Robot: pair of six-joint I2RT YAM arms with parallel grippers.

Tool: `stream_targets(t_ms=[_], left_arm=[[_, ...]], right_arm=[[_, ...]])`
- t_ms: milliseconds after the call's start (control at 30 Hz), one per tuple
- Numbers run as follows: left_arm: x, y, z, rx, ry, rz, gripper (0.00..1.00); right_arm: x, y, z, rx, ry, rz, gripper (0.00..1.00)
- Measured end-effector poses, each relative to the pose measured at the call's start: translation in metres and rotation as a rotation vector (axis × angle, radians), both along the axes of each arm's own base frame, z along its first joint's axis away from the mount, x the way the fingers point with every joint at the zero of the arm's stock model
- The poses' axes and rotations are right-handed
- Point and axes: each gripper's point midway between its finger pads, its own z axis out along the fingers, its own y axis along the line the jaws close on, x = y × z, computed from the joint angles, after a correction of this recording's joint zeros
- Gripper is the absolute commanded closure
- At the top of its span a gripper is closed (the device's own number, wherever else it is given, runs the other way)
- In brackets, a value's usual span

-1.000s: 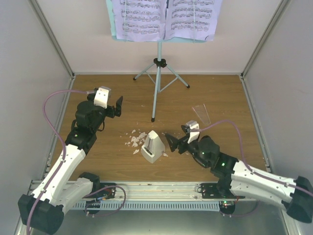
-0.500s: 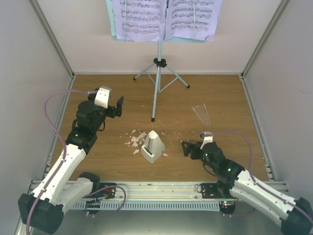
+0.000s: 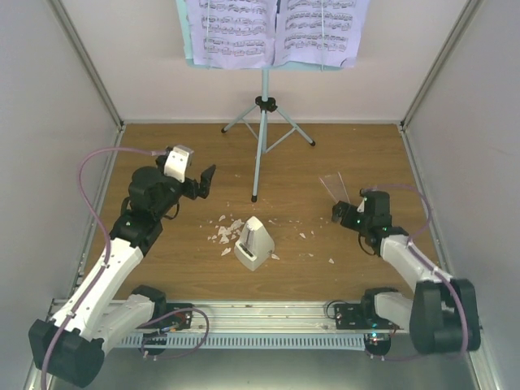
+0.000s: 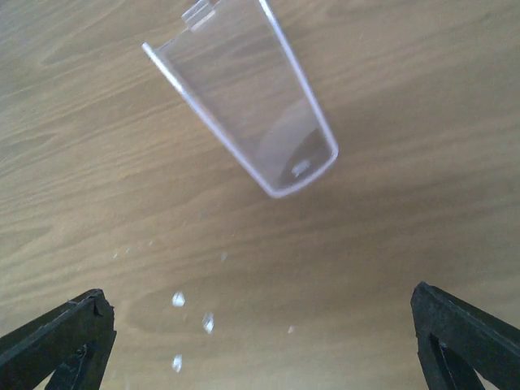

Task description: Pack up the instrument practice props

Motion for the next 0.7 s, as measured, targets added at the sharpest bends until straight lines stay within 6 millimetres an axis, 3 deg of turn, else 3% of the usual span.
stream_targets(t_ms=[167, 300, 533, 700], left_arm=[[-0.013, -0.038, 0.018, -0.086, 0.06, -0.195, 0.01], [-0.039, -0.076, 0.023, -0.15, 0.118, -0.362, 0.01], [-0.105, -0.123, -0.014, -0.172, 0.299, -0.573, 0.01], [-0.128, -0.137, -0.041, -0.128, 0.394, -0.605, 0.01]], right_arm=[[0.029, -0.016, -0.004, -0.035, 0.024, 0.023, 0.07], [0.058, -0.023, -0.001, -0.056, 0.029, 0.061, 0.11], [0.099, -0.019, -0.007, -0.076, 0.048, 0.14, 0.28], [0.118, -0.019, -0.025, -0.093, 0.1, 0.175, 0.34]])
